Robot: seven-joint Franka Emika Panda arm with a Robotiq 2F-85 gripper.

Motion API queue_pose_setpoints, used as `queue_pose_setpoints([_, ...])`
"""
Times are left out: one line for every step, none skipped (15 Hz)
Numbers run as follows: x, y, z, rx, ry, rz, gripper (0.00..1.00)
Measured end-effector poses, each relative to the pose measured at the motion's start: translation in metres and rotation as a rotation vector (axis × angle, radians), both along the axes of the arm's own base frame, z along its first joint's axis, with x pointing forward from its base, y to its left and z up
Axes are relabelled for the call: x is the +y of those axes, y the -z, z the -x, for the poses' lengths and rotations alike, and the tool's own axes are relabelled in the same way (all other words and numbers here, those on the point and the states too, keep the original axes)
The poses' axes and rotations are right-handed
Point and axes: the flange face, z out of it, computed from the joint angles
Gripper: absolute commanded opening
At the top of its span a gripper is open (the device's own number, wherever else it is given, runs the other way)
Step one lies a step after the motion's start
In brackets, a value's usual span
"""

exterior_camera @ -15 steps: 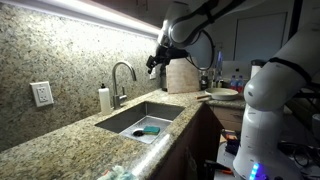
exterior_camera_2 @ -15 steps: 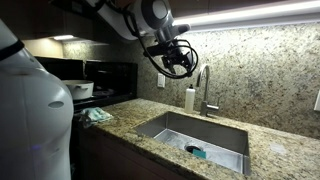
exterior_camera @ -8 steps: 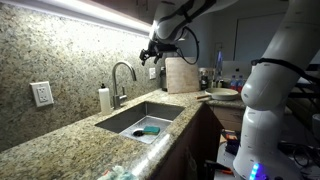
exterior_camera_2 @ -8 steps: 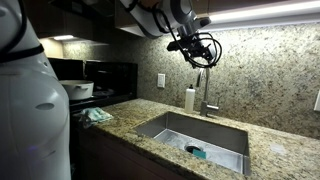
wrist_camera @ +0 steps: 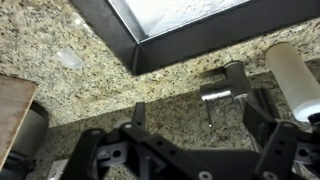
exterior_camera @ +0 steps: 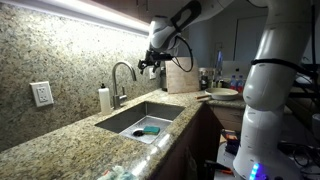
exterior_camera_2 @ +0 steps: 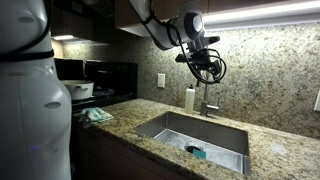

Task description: Push the faucet to the left, use the sponge in the sink to wipe the sink

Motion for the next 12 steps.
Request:
queue_pose_setpoints([-0.004,0.005,0.000,0.006,0.017,-0.009,1.00])
queue_pose_setpoints([-0.008,0.008,0.001,0.009,0.032,-0.017,1.00])
queue_pose_setpoints([-0.010,0.010,0.001,0.010,0.037,-0.018,1.00])
queue_pose_setpoints([-0.010,0.009,0.001,0.010,0.037,-0.018,1.00])
queue_pose_setpoints([-0.010,0.009,0.001,0.010,0.037,-0.019,1.00])
queue_pose_setpoints([-0.009,0.009,0.001,0.010,0.033,-0.014,1.00])
queue_pose_setpoints([-0.008,0.008,0.000,0.010,0.032,-0.006,1.00])
queue_pose_setpoints([-0.008,0.007,0.000,0.009,0.035,0.008,1.00])
queue_pose_setpoints([-0.006,0.006,-0.002,0.008,0.042,0.025,1.00])
queue_pose_setpoints([-0.005,0.007,-0.004,0.008,0.050,0.042,1.00])
queue_pose_setpoints([-0.003,0.010,-0.006,0.010,0.057,0.056,1.00])
queue_pose_setpoints([-0.001,0.013,-0.009,0.013,0.060,0.066,1.00])
